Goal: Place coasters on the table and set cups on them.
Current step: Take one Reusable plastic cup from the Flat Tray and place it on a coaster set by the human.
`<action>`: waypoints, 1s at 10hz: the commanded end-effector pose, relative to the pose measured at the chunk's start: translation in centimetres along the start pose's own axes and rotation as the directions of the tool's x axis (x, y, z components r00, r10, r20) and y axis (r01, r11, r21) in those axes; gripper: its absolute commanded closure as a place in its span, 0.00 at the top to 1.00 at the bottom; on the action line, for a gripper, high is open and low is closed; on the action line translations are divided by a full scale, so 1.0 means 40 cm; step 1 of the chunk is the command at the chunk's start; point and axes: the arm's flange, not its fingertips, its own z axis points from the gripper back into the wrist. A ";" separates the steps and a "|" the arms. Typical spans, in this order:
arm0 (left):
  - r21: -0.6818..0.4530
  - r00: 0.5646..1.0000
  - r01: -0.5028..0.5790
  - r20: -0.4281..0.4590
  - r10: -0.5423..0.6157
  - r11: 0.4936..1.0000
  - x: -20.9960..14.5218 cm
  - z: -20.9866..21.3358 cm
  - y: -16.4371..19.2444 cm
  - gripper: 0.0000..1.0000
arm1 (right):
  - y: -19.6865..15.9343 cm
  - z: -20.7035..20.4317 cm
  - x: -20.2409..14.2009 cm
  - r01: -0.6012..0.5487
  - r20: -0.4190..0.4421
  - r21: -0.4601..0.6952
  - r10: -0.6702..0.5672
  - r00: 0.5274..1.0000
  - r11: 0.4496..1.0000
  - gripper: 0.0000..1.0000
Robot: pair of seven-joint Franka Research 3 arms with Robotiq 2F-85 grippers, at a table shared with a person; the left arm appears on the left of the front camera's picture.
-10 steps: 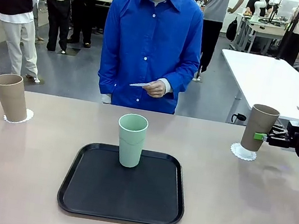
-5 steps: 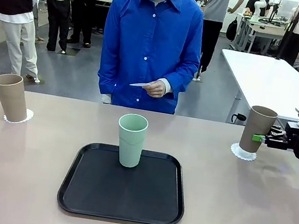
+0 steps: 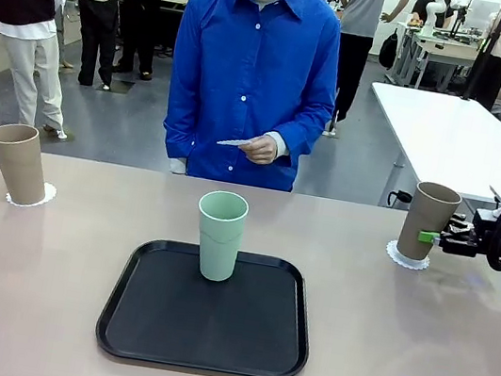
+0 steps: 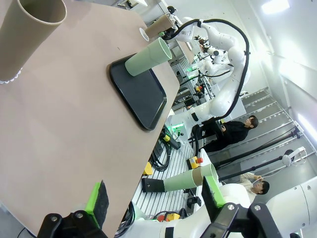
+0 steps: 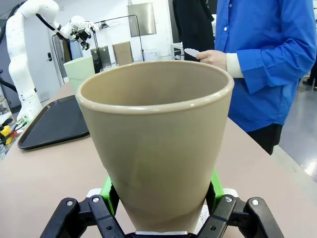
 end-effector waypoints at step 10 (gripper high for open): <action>0.004 1.000 -0.002 0.002 0.002 1.000 0.000 0.003 -0.004 1.00 | -0.025 -0.006 -0.037 -0.073 -0.063 0.062 0.077 0.995 0.995 1.00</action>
